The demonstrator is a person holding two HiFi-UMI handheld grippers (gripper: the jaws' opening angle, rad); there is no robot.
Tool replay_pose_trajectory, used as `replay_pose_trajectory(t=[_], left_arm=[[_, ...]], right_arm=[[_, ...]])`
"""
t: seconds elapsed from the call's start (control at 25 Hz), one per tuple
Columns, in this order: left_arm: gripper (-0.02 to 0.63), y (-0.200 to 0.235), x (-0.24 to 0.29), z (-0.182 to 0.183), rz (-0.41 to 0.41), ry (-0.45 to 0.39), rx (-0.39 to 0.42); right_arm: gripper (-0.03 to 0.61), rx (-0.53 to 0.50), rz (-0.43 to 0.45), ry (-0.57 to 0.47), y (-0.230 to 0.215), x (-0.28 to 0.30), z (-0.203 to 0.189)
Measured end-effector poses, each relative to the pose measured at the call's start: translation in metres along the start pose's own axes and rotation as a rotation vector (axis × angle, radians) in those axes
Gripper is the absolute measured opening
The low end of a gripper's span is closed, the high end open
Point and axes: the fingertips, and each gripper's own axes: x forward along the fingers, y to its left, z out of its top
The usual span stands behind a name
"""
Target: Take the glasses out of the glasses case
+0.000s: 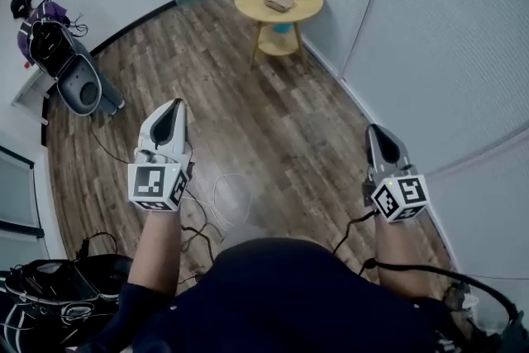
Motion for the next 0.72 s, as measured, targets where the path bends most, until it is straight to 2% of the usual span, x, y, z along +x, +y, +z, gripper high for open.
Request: replay_pose_trajectory(t=[0.12,0.32,0.72], left_arm=[[0.003,-0.008,0.011,0.005,-0.009,0.007,0.01],[0.003,-0.015,0.026,-0.014,-0.019,0.046,0.019],[0.003,0.018,0.098,-0.032,-0.032,0.039,0.001]], right_arm=[[0.009,-0.012,0.0,0.019,-0.009,0.01,0.001],[0.009,0.008,-0.002,0.056,-0.021,0.025,-0.021],[0.009,0.007,-0.045,0.081,-0.049,0.081,-0.021]])
